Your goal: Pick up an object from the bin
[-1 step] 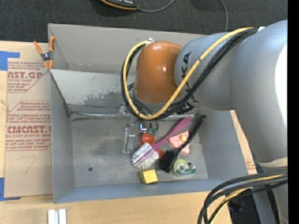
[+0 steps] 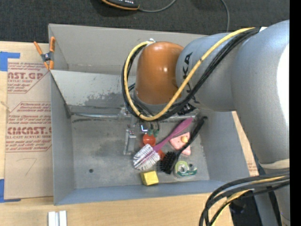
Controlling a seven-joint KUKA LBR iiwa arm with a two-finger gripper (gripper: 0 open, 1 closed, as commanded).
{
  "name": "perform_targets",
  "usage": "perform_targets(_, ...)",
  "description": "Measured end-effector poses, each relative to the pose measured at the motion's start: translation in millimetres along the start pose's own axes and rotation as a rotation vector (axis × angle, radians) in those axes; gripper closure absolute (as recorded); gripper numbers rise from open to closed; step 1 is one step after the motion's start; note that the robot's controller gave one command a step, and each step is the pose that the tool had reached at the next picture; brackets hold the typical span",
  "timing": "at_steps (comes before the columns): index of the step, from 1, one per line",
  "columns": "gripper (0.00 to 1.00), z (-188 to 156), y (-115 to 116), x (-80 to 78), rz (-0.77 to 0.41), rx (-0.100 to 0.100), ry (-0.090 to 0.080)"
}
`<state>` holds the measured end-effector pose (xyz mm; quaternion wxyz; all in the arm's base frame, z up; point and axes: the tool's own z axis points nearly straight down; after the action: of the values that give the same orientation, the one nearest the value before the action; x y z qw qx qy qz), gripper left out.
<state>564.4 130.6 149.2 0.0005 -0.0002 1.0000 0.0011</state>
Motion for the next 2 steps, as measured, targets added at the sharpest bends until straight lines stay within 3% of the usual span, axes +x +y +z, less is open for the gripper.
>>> perform_targets(1, 0.0, 45.6, -28.5, 20.1, -0.306, 0.001, 0.003)
perform_targets(2, 0.0, 40.5, -96.1, 19.8, -0.118, 0.002, -0.001)
